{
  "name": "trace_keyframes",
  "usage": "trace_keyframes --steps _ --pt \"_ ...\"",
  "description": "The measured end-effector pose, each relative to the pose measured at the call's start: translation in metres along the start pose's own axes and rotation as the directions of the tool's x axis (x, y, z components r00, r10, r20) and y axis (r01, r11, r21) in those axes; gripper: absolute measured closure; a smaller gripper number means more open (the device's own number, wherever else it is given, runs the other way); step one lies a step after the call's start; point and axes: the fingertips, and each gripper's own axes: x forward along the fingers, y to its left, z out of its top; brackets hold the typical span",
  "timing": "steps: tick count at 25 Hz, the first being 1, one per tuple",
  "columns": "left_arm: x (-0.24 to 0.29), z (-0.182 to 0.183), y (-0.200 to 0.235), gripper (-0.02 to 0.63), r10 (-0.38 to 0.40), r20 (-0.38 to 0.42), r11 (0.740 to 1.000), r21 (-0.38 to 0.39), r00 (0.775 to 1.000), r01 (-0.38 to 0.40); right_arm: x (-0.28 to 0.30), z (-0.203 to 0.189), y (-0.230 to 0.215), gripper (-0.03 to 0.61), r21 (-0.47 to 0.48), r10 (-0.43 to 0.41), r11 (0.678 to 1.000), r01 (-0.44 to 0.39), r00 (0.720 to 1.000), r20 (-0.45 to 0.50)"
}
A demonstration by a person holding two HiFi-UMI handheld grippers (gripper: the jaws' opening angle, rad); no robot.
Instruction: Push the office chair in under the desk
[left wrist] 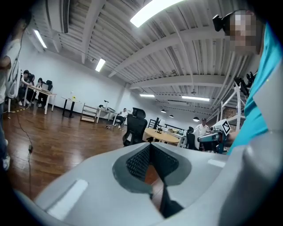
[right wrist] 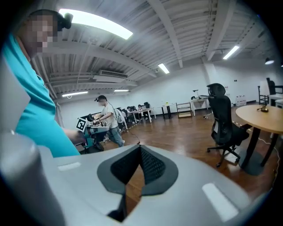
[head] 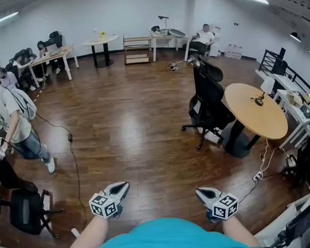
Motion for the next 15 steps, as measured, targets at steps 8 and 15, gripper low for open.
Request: trace_keyframes --steps 8,15 --pt "-0.1 0.014 -0.098 0.508 0.0 0.055 1.0 0.002 0.998 -0.001 -0.074 0.015 0.102 0.578 -0.048 0.033 0.998 -0.032 0.999 0.028" --pt "-0.129 -0.028 -0.228 0.508 -0.023 0.042 0.999 -0.047 0.999 0.025 -0.174 -0.044 0.168 0.578 -0.033 0.101 0.994 -0.101 0.995 0.003"
